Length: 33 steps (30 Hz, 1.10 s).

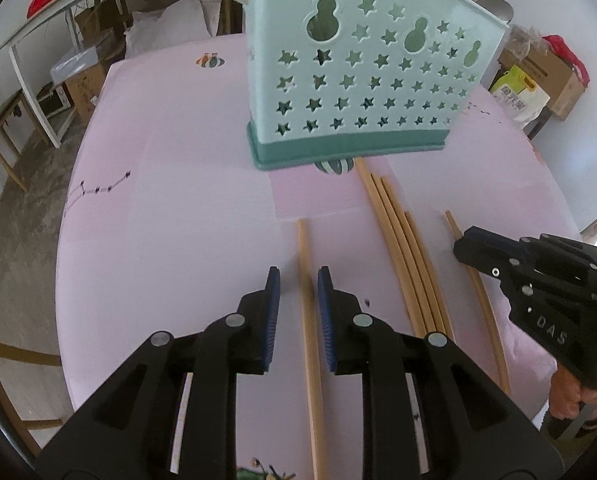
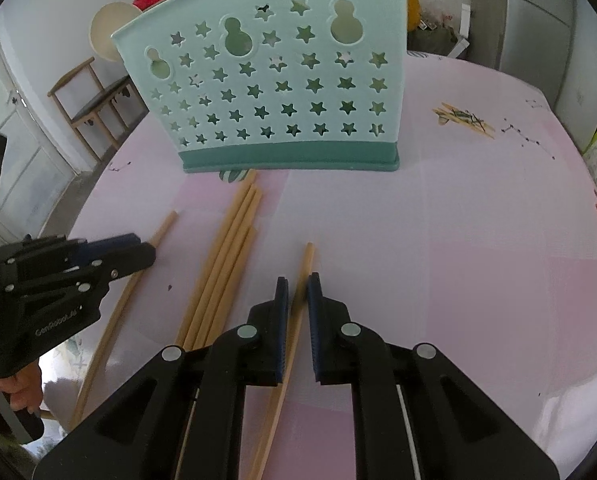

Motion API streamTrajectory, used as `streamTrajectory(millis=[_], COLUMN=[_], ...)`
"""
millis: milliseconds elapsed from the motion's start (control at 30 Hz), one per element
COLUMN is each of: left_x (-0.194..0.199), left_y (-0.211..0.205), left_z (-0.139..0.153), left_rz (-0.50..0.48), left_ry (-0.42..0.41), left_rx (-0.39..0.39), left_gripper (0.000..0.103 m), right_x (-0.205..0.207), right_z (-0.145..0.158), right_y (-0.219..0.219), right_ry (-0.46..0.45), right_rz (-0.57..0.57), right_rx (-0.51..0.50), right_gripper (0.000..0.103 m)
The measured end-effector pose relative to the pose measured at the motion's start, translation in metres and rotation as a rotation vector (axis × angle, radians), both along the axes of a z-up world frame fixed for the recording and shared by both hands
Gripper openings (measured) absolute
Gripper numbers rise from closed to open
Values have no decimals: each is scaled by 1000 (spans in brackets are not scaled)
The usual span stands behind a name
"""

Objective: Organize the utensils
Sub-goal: 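Lift the held chopsticks with both tools up toward the green holder, then insert the chopsticks into the green holder with both tools and open them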

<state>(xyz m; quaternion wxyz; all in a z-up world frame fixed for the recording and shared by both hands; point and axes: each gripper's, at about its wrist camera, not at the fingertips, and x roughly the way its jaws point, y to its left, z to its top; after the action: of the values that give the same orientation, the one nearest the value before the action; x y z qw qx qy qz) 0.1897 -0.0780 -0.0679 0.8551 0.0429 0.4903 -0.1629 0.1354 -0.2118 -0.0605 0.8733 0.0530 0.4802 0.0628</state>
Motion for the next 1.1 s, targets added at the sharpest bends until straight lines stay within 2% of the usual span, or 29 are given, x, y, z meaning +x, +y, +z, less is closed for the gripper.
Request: streamTrajectory(millis=[67, 133, 167, 333, 433, 667, 800, 1100], left_x=[3, 6, 6, 9, 2, -23, -40, -44], left_y=[-2, -4, -4, 7, 16, 46, 60, 61], left_z=[-1, -1, -2, 1, 17, 76, 122, 212], left_rz=[-3, 5, 8, 16, 17, 7, -15, -62], left_ry=[-13, -33, -38, -13, -58, -164, -266, -490], left_rx=[16, 32, 34, -45, -98, -289, -377, -472], left_gripper=[15, 5, 5, 4, 4, 4, 4, 4], right_x=[3, 4, 5, 4, -3, -24, -32, -41], right_z=[0, 0, 0, 7, 27, 73, 88, 100], right_y=[4, 5, 5, -5, -12, -35, -42, -49], right_ry=[-7, -11, -10, -23, -77, -184, -222, -260], right_rz=[1, -1, -2, -28, -41, -80, -95, -121], right_rx=[-25, -37, -35, 25, 60, 152, 170, 188], right_gripper=[10, 8, 7, 6, 6, 6, 6, 6])
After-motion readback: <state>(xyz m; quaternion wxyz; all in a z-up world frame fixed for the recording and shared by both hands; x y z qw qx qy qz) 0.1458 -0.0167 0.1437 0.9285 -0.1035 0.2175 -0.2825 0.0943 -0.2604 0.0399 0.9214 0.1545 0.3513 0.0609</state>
